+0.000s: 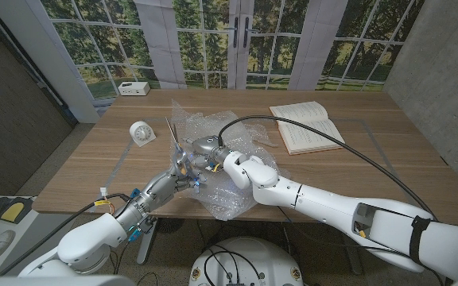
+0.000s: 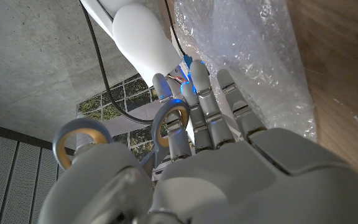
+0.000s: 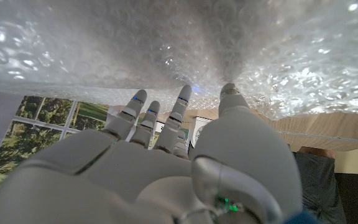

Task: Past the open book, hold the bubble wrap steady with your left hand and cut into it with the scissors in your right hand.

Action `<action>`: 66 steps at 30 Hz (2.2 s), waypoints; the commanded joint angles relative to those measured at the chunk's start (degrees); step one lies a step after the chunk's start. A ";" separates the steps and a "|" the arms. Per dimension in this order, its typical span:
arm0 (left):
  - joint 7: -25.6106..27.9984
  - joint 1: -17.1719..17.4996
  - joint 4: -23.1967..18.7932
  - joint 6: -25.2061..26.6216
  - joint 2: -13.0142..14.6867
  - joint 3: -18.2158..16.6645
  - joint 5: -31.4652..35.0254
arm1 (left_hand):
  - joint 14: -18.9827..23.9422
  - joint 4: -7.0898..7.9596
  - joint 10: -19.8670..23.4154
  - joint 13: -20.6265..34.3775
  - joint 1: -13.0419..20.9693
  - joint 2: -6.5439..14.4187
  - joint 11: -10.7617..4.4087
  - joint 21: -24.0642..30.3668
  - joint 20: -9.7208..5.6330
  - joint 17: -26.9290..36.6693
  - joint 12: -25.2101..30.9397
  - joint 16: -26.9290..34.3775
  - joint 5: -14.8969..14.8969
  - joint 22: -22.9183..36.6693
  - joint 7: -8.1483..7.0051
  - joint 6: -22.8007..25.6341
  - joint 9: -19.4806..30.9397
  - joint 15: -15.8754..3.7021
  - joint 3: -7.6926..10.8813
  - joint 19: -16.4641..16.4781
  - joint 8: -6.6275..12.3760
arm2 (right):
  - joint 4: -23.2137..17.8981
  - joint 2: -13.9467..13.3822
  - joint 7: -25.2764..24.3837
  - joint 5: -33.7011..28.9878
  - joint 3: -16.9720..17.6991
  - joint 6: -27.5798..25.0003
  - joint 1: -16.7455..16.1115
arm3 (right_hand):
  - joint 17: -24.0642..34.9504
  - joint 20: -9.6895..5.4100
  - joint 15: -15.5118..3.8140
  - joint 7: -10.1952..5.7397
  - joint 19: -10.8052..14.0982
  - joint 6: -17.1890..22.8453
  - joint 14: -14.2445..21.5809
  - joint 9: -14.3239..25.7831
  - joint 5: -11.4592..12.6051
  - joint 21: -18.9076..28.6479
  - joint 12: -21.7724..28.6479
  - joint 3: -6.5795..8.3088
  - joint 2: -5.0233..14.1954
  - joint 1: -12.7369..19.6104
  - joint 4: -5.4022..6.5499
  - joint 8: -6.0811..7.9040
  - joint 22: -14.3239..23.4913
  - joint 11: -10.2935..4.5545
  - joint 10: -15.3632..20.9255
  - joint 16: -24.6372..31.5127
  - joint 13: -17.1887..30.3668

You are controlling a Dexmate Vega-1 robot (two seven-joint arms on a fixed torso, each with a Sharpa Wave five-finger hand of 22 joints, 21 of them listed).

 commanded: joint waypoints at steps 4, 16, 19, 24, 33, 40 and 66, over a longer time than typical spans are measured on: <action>-0.05 -0.31 0.40 -0.31 0.03 0.30 -0.25 | 0.01 0.15 0.46 0.22 0.09 0.39 -0.14 -0.18 -0.03 0.08 0.18 0.12 -0.05 0.33 3.99 4.33 0.22 0.41 -0.26 0.59 -0.31 | 0.98 -0.25 -2.94 1.42 0.56 2.23 -0.42 | 0.26 -0.74 -9.32 -0.80 0.19 0.77 0.95 0.01 0.28 0.37 0.61 0.37 0.35 1.11 -0.55 0.41 0.02 -0.75 0.54 0.22 0.79; -0.02 -0.69 0.50 -0.16 0.27 0.53 -0.46 | -0.04 0.16 0.40 0.42 0.03 0.39 -0.02 -0.30 0.03 0.08 0.23 0.13 -0.04 0.35 4.10 4.33 0.32 0.52 -0.26 0.59 -0.58 | 1.57 -0.35 -5.17 1.63 0.86 3.07 -0.77 | 0.73 -1.61 -10.21 -1.10 1.40 3.14 2.83 -0.01 0.05 0.63 2.43 1.58 1.28 3.16 -1.26 0.76 0.03 -0.86 3.72 1.07 2.45; -0.01 -0.86 0.54 -0.03 0.35 0.60 -0.54 | 0.02 0.16 0.52 0.20 0.02 0.40 -0.10 -0.33 0.03 0.03 0.12 0.12 -0.04 0.35 4.08 4.35 0.40 0.47 -0.26 0.62 -0.61 | 1.71 -0.53 -4.53 1.74 0.62 3.81 -0.36 | 0.84 -1.08 -9.35 -0.76 1.30 2.38 1.65 0.00 -0.55 0.46 1.72 0.82 -0.21 2.81 -1.19 0.11 0.06 -0.33 1.00 0.46 3.38; 0.08 -1.06 0.62 0.11 0.44 0.75 -0.60 | 0.00 0.16 0.52 0.19 0.01 0.41 -0.17 -0.38 0.01 0.06 0.09 0.14 -0.03 0.36 4.01 4.46 0.50 0.49 -0.25 0.62 -0.64 | 2.06 -0.48 -3.62 2.12 0.59 4.54 0.10 | 0.82 1.75 -7.51 0.95 0.68 -0.21 -0.52 0.08 -1.01 0.15 -0.12 -1.23 -2.79 0.77 -0.66 -0.82 0.06 1.41 -4.25 -0.59 4.65; 0.11 -1.38 0.79 0.24 0.61 0.94 -0.87 | 0.02 0.16 0.53 0.29 -0.01 0.43 -0.11 -0.46 -0.03 0.01 0.11 0.13 -0.02 0.37 4.09 4.53 0.55 0.44 -0.25 0.64 -0.83 | 3.04 0.00 -3.43 1.35 0.04 4.29 0.50 | 0.66 2.12 -7.46 1.36 0.49 -0.97 -1.03 0.11 -0.87 0.03 -0.45 -1.51 -3.40 1.04 -1.05 -0.83 0.03 1.21 -4.77 -0.94 4.78; 0.01 -1.76 0.95 0.37 0.83 1.11 -1.12 | -0.02 0.16 0.59 0.32 -0.03 0.43 -0.20 -0.52 -0.01 0.00 0.12 0.13 -0.01 0.39 3.99 4.54 0.66 0.46 -0.25 0.68 -0.95 | 3.76 0.42 -4.84 1.48 0.26 4.10 0.22 | 0.54 0.49 -9.18 0.44 1.20 1.27 1.04 0.08 -0.56 0.24 1.13 -0.42 -2.22 3.77 -1.97 0.12 0.01 -0.64 -0.31 -0.30 5.22; 0.47 -2.10 0.99 0.37 1.25 1.69 -1.28 | -0.04 0.19 0.62 0.38 -0.16 0.48 -0.19 -0.79 0.00 0.13 0.02 0.23 -0.01 0.43 4.02 4.74 0.95 0.64 -0.25 0.73 -1.42 | 4.09 -0.08 -8.93 6.12 2.58 6.93 -1.31 | 3.22 -3.68 -10.78 -2.58 2.75 10.50 8.71 0.04 -0.94 0.40 7.59 6.32 3.76 12.01 -0.12 1.08 0.11 -0.81 9.74 2.73 9.85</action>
